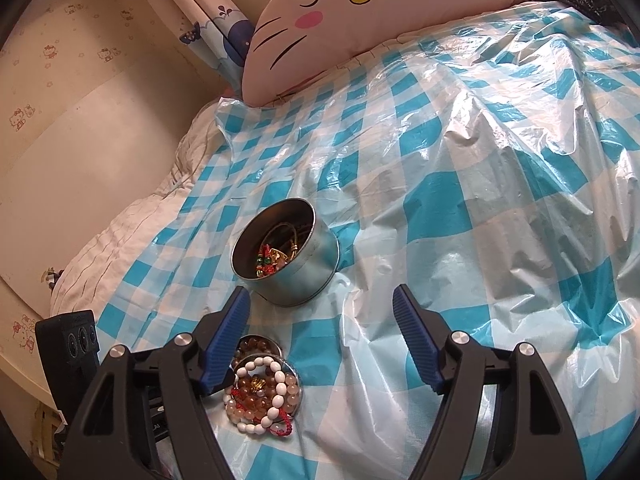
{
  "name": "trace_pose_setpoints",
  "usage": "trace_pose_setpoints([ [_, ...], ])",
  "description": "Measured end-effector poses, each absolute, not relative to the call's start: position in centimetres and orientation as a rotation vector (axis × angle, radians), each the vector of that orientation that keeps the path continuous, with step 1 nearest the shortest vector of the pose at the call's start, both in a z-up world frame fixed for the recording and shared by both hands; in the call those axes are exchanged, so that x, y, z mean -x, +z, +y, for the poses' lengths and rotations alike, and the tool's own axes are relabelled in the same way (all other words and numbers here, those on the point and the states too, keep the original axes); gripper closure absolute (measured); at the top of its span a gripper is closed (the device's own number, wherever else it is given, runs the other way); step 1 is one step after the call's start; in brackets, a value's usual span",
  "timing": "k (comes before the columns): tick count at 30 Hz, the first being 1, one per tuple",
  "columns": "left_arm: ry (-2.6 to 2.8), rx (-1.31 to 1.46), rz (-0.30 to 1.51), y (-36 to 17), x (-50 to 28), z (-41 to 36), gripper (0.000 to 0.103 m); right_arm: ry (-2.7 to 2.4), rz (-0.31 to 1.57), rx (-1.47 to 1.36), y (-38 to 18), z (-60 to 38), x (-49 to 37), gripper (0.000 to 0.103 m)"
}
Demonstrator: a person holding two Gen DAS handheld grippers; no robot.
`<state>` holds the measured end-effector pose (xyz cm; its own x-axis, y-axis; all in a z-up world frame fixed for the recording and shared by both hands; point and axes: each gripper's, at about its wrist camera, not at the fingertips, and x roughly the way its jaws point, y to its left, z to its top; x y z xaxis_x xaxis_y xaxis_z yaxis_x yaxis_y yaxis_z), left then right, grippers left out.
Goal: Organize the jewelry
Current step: 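Lower the left tool onto the tray and grasp the red string bracelet, then lift the red string bracelet with the left tool while the right tool grasps the white bead bracelet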
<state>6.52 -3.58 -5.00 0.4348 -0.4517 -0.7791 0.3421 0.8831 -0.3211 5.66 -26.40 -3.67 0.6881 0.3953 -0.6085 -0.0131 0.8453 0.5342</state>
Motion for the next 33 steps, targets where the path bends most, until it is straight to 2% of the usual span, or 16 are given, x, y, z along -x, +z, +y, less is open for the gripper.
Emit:
trace_pose_setpoints([
  [12, -0.597, 0.502, 0.824, -2.2, -6.5, 2.4, 0.101, 0.259, 0.819, -0.521, -4.2, -26.1, -5.9, 0.031],
  [16, -0.562, 0.531, 0.801, -2.1, -6.5, 3.1, 0.101, 0.333, 0.841, -0.486, -4.2, -24.7, -5.9, 0.030],
  [21, -0.489, 0.581, 0.763, -2.0, -6.7, 5.0, 0.101, 0.456, 0.900, -0.327, -4.1, -20.4, -5.7, 0.030],
  [30, -0.466, 0.558, 0.772, -2.2, -6.9, 5.0, 0.101, 0.479, 0.890, 0.030, -3.1, -14.1, -1.7, 0.031],
  [31, -0.467, 0.552, 0.772, -2.2, -6.9, 4.9, 0.101, 0.478, 0.888, 0.052, -3.1, -13.8, -1.5, 0.032],
  [33, -0.471, 0.548, 0.774, -2.2, -6.9, 4.8, 0.101, 0.469, 0.901, 0.094, -3.5, -13.2, -1.3, 0.048],
])
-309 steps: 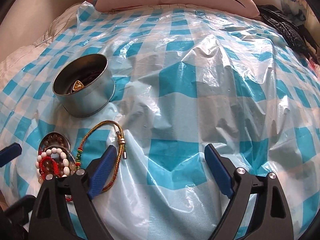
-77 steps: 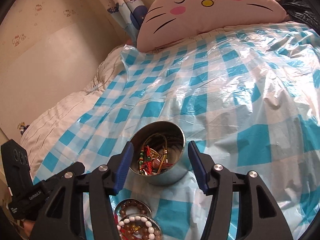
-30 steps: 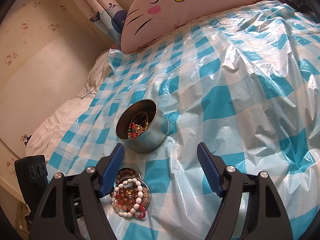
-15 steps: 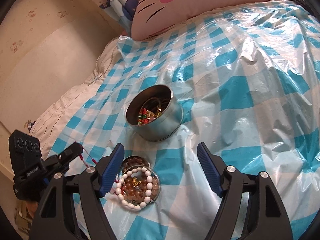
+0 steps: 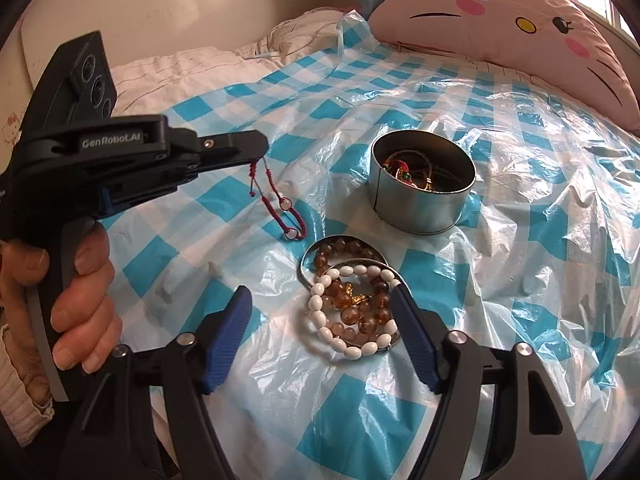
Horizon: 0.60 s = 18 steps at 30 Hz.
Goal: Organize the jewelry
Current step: 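Lift the red string bracelet with the left tool while the right tool grasps the white bead bracelet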
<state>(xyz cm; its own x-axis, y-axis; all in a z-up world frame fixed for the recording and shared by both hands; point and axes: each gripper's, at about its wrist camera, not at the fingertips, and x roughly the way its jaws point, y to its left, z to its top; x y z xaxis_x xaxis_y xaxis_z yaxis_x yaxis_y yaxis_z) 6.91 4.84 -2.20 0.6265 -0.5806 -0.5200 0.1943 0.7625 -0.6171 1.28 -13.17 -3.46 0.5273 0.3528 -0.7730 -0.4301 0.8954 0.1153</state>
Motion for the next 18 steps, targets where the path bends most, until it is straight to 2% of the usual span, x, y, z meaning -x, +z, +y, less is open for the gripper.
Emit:
trace_pose_setpoints([
  [1, -0.471, 0.547, 0.775, -2.2, -6.9, 4.8, 0.101, 0.464, 0.917, 0.108, -3.8, -13.0, -1.5, 0.052],
  [3, -0.472, 0.546, 0.777, -2.2, -6.9, 4.8, 0.101, 0.460, 0.955, 0.123, -4.6, -12.7, -1.9, 0.079],
  [5, -0.473, 0.546, 0.777, -2.3, -6.9, 4.8, 0.101, 0.460, 0.974, 0.123, -5.0, -12.7, -2.1, 0.089],
  [9, -0.474, 0.542, 0.779, -2.3, -6.9, 4.7, 0.101, 0.469, 0.964, 0.025, -4.7, -14.2, -2.4, 0.095],
  [18, -0.473, 0.510, 0.773, -2.1, -6.7, 4.2, 0.101, 0.548, 0.799, -0.477, -2.4, -22.0, -2.8, 0.095],
])
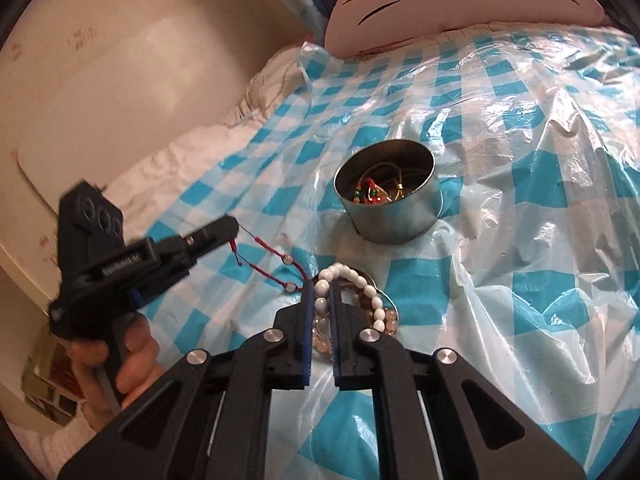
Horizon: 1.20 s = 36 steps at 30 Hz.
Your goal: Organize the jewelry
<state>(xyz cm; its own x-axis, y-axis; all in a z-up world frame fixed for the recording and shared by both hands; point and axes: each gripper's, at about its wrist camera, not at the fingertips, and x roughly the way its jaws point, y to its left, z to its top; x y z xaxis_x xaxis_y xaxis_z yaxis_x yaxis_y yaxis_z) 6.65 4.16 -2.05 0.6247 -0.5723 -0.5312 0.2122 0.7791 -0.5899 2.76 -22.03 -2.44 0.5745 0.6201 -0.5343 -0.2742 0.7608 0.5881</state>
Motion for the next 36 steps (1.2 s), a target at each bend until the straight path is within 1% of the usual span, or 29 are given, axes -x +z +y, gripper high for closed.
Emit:
trace_pose_setpoints([
  [7, -0.457, 0.368, 0.761, -1.3, -6.1, 2.0, 0.101, 0.581, 0.724, -0.676, -2.2, -25.2, -2.9, 0.095],
  [14, -0.412, 0.174, 0.750, -1.2, -5.2, -0.8, 0.101, 0.580, 0.709, -0.730, -2.6, -26.4, -2.8, 0.095],
  [19, -0.393, 0.085, 0.740, -1.1, -4.7, -2.1, 0.101, 0.575, 0.711, -0.748, -2.8, -26.6, -2.7, 0.095],
  [36, -0.363, 0.031, 0.734, -1.1, -4.5, -2.8, 0.101, 0.593, 0.699, -0.795, -3.3, -27.1, -2.7, 0.095],
])
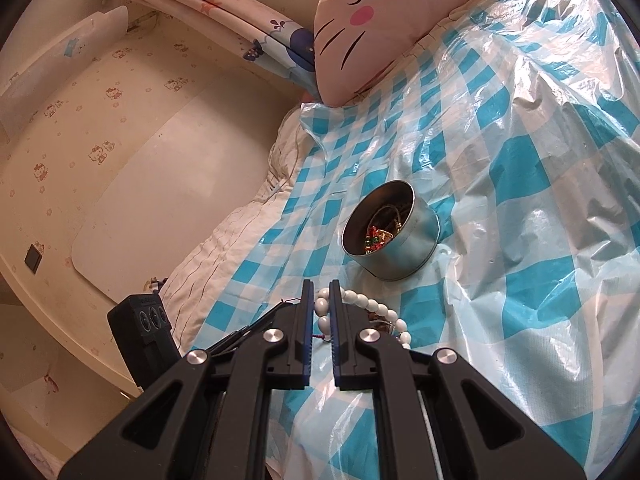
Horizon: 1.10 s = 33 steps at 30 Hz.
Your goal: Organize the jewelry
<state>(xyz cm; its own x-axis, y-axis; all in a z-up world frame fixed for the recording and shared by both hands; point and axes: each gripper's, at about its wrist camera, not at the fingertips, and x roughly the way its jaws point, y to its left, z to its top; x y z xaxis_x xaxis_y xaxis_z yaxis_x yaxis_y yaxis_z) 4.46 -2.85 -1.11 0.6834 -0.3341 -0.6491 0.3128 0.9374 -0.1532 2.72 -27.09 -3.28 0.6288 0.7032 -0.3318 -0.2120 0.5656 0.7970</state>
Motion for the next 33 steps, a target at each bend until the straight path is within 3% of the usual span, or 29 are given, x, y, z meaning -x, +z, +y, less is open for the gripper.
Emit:
trace_pose_setpoints([
  [33, -0.347, 0.067, 0.652, 0.5, -3.8, -2.2, 0.101, 0.671, 0.655, -0.876, -3.6, -27.1, -4.1, 0.095],
])
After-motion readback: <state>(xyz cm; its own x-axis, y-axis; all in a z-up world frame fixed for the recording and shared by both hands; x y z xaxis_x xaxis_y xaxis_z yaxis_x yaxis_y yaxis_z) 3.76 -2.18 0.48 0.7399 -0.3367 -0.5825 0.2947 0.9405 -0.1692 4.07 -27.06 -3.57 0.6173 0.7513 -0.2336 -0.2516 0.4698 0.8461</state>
